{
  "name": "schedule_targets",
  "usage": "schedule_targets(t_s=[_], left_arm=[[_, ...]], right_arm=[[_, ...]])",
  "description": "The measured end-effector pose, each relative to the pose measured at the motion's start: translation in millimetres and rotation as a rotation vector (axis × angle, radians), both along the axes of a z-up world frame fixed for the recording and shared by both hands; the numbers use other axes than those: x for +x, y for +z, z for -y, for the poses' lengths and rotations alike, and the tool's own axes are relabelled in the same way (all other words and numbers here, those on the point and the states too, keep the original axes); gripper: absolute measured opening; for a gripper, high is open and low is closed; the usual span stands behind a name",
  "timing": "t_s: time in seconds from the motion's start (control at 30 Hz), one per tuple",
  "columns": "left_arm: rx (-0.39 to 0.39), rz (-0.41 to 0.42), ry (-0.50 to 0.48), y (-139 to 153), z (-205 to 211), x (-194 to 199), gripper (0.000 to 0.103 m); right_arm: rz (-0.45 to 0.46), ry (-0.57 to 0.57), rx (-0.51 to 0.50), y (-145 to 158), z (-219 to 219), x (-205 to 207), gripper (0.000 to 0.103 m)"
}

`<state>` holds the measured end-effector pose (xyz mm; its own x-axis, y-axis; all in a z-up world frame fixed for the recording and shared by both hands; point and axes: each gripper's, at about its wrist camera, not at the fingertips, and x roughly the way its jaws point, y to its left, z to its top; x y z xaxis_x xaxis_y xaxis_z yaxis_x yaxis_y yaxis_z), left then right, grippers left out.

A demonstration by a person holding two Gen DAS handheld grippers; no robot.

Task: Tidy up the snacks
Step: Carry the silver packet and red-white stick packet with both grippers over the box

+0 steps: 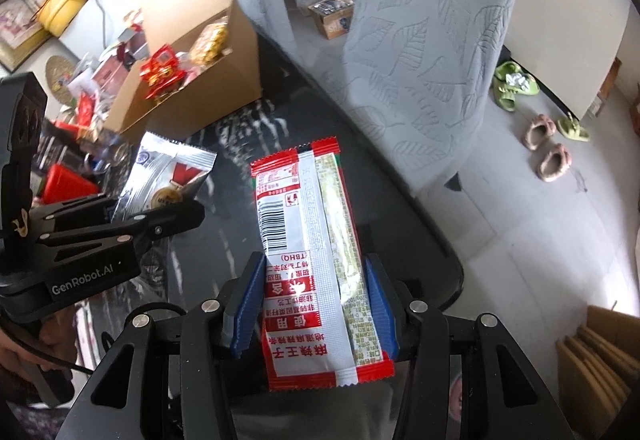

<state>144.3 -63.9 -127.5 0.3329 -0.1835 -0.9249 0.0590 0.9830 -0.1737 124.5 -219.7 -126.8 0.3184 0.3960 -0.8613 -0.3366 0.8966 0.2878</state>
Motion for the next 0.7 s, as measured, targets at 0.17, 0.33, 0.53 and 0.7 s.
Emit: schedule_targets(t_s=[0.17, 0.33, 0.53, 0.7], left_arm=[[0.000, 0.029, 0.032, 18, -12, -26, 0.031], [0.011, 0.069, 0.060, 37, -25, -55, 0.031], [0.019, 0.116, 0.109, 55, -42, -86, 0.031], [0.036, 0.153, 0.154, 70, -59, -110, 0.031]], right_arm=[[0.013, 0.032, 0.017, 13, -10, -18, 0.048], [0.028, 0.077, 0.046, 25, -24, -36, 0.048], [0.057, 0.145, 0.065, 40, -47, -58, 0.048], [0.074, 0.196, 0.086, 48, -66, -72, 0.048]])
